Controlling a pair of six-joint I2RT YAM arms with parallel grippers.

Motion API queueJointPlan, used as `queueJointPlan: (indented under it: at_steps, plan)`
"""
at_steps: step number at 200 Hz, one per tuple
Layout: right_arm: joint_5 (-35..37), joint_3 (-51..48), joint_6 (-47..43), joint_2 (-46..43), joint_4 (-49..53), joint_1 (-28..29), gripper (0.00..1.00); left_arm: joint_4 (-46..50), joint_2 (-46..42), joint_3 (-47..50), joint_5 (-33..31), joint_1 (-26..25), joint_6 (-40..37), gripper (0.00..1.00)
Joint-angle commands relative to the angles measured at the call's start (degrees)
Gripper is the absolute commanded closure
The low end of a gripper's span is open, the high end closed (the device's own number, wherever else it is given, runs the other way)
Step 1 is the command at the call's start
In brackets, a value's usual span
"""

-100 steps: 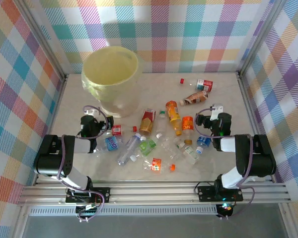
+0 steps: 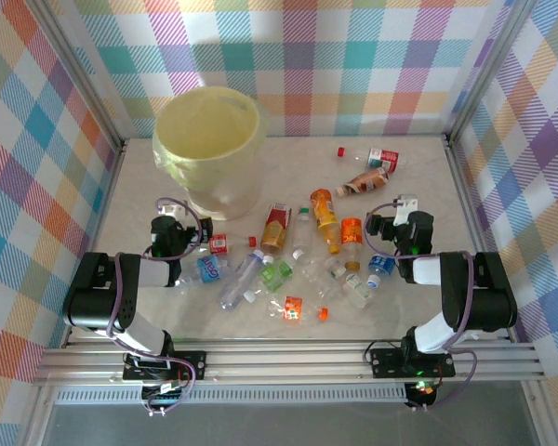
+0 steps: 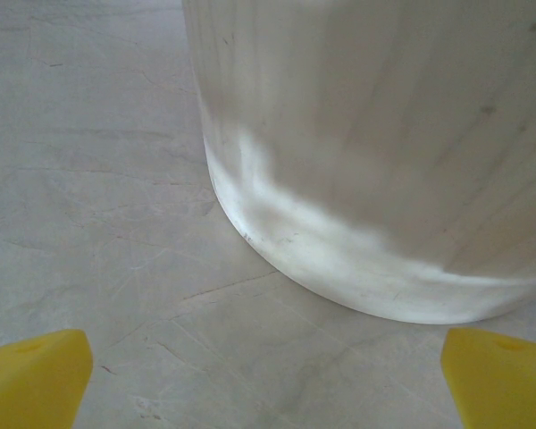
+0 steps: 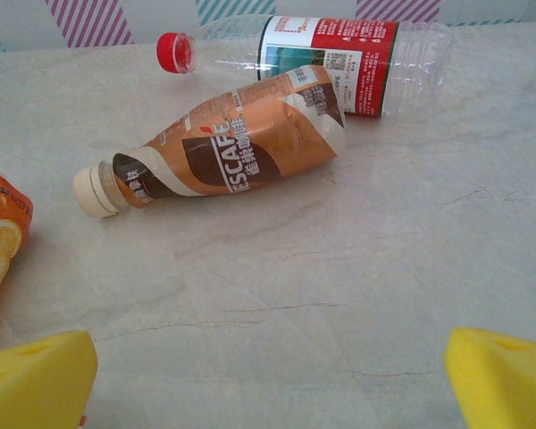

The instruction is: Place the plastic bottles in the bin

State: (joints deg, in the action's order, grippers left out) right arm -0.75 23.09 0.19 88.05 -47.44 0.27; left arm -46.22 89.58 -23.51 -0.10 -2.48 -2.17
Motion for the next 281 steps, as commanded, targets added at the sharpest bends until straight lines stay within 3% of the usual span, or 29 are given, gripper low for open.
queueJointPlan:
  at_steps: [1,121,164,231,281]
  plan:
    - [-1.2,0.6,0.3,-0.1,-0.1,-0.1,0.00,0.4,0.2,-0.8,-0.8,-0.2,0.2,0.00]
    - [-1.1,0.4,0.2,-0.2,-0.2,-0.1,0.00,0.3,0.0,-0.8,-0.9,-0.2,0.3,0.00]
    - [0.3,-0.6,0.7,-3.4,0.1,-0.1,0.00,0.8,-4.7,1.0,-1.7,-0.2,0.6,0.00]
    - [3.0,1.9,3.7,-18.9,18.8,1.4,0.00,18.0,-23.2,2.1,-5.5,-1.3,4.7,0.00]
    - [3.8,12.6,15.0,-26.5,44.7,4.4,0.00,47.6,-40.8,-3.2,-12.9,-5.1,15.4,0.00]
